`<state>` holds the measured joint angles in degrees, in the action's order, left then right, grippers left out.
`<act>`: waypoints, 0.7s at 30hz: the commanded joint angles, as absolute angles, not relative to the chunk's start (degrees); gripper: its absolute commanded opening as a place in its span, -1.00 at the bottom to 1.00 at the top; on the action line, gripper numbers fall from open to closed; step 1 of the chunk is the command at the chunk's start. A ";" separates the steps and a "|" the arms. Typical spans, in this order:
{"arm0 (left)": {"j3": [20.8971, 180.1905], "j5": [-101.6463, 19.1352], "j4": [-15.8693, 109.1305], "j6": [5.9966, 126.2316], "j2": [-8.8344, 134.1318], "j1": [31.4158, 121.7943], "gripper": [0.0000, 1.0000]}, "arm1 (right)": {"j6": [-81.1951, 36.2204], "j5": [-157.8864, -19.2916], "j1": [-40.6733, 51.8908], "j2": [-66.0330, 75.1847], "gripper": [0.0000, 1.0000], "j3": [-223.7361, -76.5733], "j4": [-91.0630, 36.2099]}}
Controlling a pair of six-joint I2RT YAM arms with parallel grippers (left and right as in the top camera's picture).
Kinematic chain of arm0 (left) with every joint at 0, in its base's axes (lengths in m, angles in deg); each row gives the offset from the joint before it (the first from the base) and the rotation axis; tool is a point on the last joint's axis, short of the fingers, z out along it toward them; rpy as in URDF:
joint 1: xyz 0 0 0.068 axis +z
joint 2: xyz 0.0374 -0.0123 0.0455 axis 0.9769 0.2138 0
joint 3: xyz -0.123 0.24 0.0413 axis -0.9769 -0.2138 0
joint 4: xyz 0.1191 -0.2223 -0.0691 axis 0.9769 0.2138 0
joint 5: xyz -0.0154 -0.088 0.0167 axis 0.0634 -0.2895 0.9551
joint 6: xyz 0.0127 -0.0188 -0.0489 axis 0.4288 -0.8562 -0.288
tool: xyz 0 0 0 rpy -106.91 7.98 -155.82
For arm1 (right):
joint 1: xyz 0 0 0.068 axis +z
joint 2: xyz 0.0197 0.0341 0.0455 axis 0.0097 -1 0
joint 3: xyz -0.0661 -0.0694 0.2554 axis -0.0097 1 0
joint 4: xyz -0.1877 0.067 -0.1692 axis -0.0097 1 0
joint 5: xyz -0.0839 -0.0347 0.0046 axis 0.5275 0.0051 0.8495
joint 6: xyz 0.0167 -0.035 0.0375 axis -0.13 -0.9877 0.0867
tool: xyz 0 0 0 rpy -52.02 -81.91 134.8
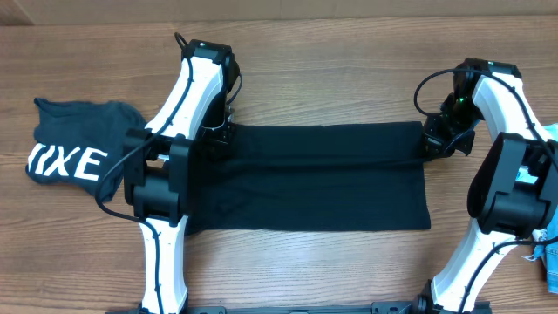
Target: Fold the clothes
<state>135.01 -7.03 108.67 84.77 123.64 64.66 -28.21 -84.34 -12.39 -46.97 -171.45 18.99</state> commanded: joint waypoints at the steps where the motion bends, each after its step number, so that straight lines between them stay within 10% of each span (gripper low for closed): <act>1: 134.40 -7.12 109.28 84.75 122.33 65.40 -0.86 | -27.60 -82.52 -12.13 -46.17 -0.92 -171.15 19.62; 8: 134.49 -6.24 109.31 82.63 118.59 65.58 -0.26 | -27.84 -82.57 -13.53 -40.59 0.08 -171.28 17.96; 15: 137.64 -4.01 108.52 75.50 97.39 66.50 -0.20 | -36.15 -100.75 -15.69 -23.22 0.22 -172.92 16.30; 18: 137.68 -3.44 106.81 73.03 84.39 66.54 0.62 | -36.43 -108.36 -15.58 -16.51 0.48 -172.90 15.71; 21: 137.66 -2.72 107.64 69.38 76.34 67.26 0.82 | -36.45 -111.22 -15.56 -15.32 0.66 -172.72 18.77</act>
